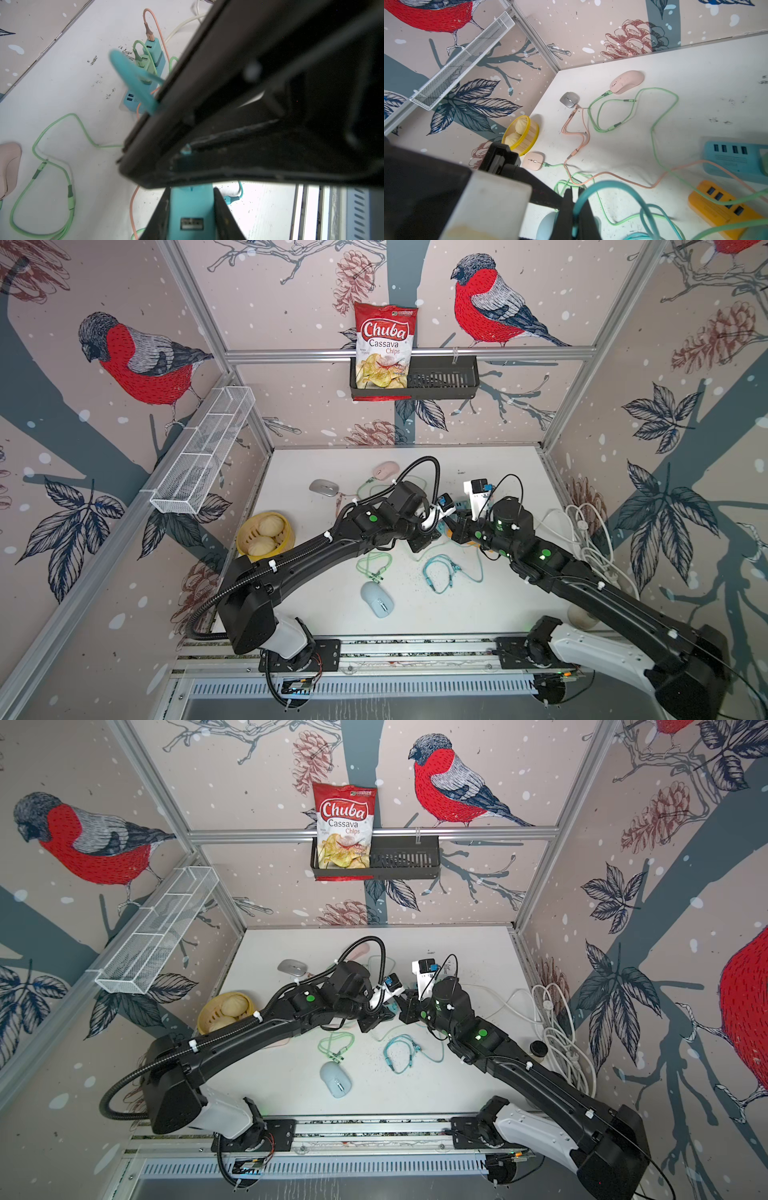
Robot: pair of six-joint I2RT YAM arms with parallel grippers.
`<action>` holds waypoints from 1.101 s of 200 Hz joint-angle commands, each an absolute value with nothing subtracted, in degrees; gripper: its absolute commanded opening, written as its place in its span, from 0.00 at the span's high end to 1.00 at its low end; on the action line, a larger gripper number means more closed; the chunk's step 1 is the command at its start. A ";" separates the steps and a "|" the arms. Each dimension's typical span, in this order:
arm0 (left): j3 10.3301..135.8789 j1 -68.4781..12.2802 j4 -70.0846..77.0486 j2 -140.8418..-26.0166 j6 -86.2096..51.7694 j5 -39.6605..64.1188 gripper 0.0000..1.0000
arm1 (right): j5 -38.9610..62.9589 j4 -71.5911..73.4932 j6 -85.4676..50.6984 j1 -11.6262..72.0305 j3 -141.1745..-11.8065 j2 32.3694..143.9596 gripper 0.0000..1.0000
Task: Unplug the wireless mouse
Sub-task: Remove the power cord from the plug, then place the power cord at the center of the board.
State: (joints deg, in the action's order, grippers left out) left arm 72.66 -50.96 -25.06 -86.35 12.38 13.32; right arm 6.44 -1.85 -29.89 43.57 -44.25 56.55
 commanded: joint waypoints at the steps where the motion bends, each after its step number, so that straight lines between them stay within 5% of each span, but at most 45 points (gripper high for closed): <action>1: 73.38 -51.15 -28.82 -88.17 12.73 11.57 1.00 | 3.59 -0.39 -29.14 43.48 -45.31 55.37 1.00; 117: 73.31 -50.15 -33.35 -88.66 12.35 5.89 1.00 | -0.30 -2.24 -28.24 38.95 -44.07 49.22 1.00; 220: 59.09 -38.94 -20.35 -67.00 3.43 19.64 1.00 | -1.78 -7.89 -22.60 46.96 -39.03 44.47 1.00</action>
State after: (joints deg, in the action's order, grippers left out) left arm 60.93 -39.40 -24.34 -69.41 7.27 14.55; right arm 1.54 -7.14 -24.05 44.60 -39.59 46.00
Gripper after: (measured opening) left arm 0.292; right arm 0.078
